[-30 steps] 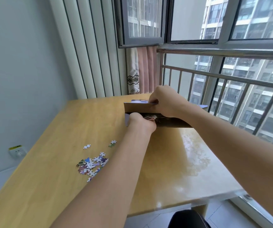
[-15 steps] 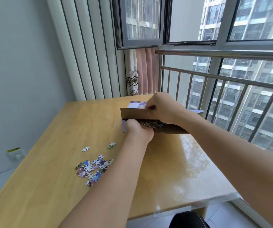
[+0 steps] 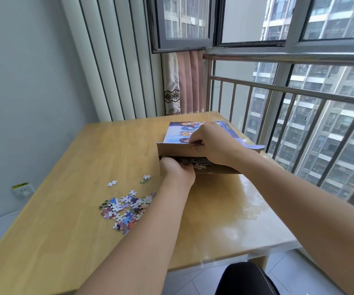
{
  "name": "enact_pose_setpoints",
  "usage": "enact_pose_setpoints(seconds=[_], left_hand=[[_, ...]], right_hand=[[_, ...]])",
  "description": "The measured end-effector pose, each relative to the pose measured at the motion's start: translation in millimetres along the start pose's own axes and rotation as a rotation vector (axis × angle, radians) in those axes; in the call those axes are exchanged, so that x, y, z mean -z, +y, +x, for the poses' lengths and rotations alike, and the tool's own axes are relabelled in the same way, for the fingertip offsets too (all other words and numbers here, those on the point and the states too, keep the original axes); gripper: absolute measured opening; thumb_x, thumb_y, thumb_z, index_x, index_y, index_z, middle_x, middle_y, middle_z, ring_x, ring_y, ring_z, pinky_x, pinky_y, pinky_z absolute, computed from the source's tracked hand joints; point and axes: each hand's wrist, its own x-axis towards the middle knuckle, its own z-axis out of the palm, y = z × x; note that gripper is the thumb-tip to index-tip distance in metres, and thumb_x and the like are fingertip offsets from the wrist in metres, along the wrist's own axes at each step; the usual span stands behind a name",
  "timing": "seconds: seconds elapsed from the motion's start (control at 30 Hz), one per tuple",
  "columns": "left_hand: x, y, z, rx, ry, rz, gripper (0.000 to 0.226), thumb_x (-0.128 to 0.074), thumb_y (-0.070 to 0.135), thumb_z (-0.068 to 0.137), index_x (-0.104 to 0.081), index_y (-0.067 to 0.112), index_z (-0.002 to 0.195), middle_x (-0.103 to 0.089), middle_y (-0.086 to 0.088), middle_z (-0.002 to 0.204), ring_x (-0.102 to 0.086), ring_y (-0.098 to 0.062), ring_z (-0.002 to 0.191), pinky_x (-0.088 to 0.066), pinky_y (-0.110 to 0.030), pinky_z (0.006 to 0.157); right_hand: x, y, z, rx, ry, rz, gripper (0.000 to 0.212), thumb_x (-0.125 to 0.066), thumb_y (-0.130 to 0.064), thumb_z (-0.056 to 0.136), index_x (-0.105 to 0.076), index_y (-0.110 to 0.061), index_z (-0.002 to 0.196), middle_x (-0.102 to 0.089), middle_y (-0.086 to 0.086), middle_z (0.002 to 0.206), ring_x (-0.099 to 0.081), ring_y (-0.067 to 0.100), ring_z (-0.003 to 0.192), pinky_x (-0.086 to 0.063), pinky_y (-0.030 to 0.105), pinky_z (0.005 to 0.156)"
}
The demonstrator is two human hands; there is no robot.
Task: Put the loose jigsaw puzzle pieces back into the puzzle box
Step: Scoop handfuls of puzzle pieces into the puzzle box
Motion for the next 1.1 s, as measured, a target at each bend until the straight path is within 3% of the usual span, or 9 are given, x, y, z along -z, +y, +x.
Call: enact_pose_setpoints(seconds=[0.13, 0.23, 0.33, 0.43, 0.57, 0.8, 0.87, 0.93, 1.1], left_hand=[[12, 5, -14, 0.032, 0.029, 0.047, 0.04, -0.031, 0.013, 0.104, -0.059, 0.01, 0.133, -0.063, -0.008, 0.127, -0.059, -0.02, 0.11, -0.041, -0.032, 0.107], [30, 25, -26, 0.073, 0.019, 0.189, 0.028, -0.035, 0.009, 0.105, -0.06, 0.001, 0.114, -0.062, -0.014, 0.105, -0.059, -0.023, 0.093, -0.044, -0.036, 0.105], [58, 54, -33, 0.099, 0.024, 0.403, 0.026, -0.039, 0.005, 0.102, -0.059, -0.007, 0.116, -0.063, -0.024, 0.114, -0.062, -0.035, 0.11, -0.048, -0.042, 0.105], [87, 81, -37, 0.081, 0.06, 0.499, 0.026, -0.043, 0.008, 0.101, -0.06, -0.004, 0.116, -0.067, -0.022, 0.115, -0.066, -0.035, 0.106, -0.053, -0.044, 0.097], [109, 103, -35, 0.031, 0.066, 0.457, 0.021, -0.047, 0.014, 0.099, -0.063, 0.002, 0.109, -0.07, -0.016, 0.105, -0.071, -0.028, 0.086, -0.06, -0.036, 0.071], [140, 138, -28, -0.166, 0.115, 0.582, 0.019, -0.051, 0.02, 0.098, -0.067, 0.011, 0.101, -0.074, -0.007, 0.099, -0.072, -0.02, 0.083, -0.058, -0.03, 0.074], [156, 148, -25, -0.379, 0.174, 0.79, 0.016, -0.055, 0.024, 0.096, -0.069, 0.018, 0.096, -0.074, -0.001, 0.1, -0.07, -0.017, 0.094, -0.056, -0.029, 0.083], [174, 156, -24, -0.574, 0.201, 1.088, 0.015, -0.055, 0.032, 0.095, -0.069, 0.026, 0.095, -0.071, 0.007, 0.107, -0.065, -0.009, 0.101, -0.048, -0.021, 0.086], [194, 157, -11, -0.572, 0.157, 1.301, 0.039, -0.043, 0.041, 0.104, -0.057, 0.026, 0.137, -0.055, 0.019, 0.13, -0.05, 0.003, 0.116, -0.031, -0.005, 0.081]], right_hand=[[-9, 4, -1, 0.009, -0.031, -0.016, 0.016, -0.057, -0.004, 0.091, -0.07, -0.003, 0.083, -0.063, 0.022, 0.08, -0.042, 0.031, 0.07, -0.045, 0.043, 0.073], [-20, 4, -4, 0.029, -0.084, -0.004, 0.015, -0.059, -0.007, 0.09, -0.071, -0.007, 0.08, -0.064, 0.016, 0.075, -0.048, 0.031, 0.071, -0.045, 0.041, 0.068], [-36, -1, -6, 0.031, -0.158, -0.081, 0.015, -0.059, -0.006, 0.089, -0.071, -0.014, 0.085, -0.064, 0.008, 0.081, -0.055, 0.029, 0.077, -0.047, 0.038, 0.066], [-50, -12, -8, -0.001, -0.18, -0.163, 0.017, -0.058, -0.007, 0.09, -0.067, -0.022, 0.093, -0.062, 0.008, 0.093, -0.057, 0.03, 0.079, -0.04, 0.031, 0.057], [-69, -41, -15, 0.078, -0.134, -0.155, 0.041, -0.062, -0.019, 0.09, -0.055, -0.022, 0.13, -0.061, 0.006, 0.122, -0.058, 0.031, 0.108, -0.05, 0.038, 0.074], [-130, -112, -41, 0.17, -0.214, 0.127, 0.071, -0.06, -0.049, 0.095, -0.032, -0.018, 0.153, -0.035, 0.0, 0.157, -0.033, 0.021, 0.145, -0.039, 0.04, 0.111], [-146, -114, -50, 0.161, -0.228, 0.089, 0.086, -0.054, -0.061, 0.095, -0.021, -0.014, 0.158, -0.017, 0.001, 0.167, -0.013, 0.018, 0.154, -0.019, 0.032, 0.121], [-161, -116, -57, 0.141, -0.253, 0.108, 0.094, -0.047, -0.07, 0.093, -0.011, -0.014, 0.16, -0.008, 0.0, 0.169, -0.005, 0.016, 0.155, -0.014, 0.033, 0.123], [-187, -121, -51, -0.097, -0.311, 0.101, 0.111, -0.029, -0.085, 0.085, 0.006, -0.01, 0.16, 0.004, 0.01, 0.169, 0.008, 0.027, 0.155, -0.006, 0.047, 0.125]])
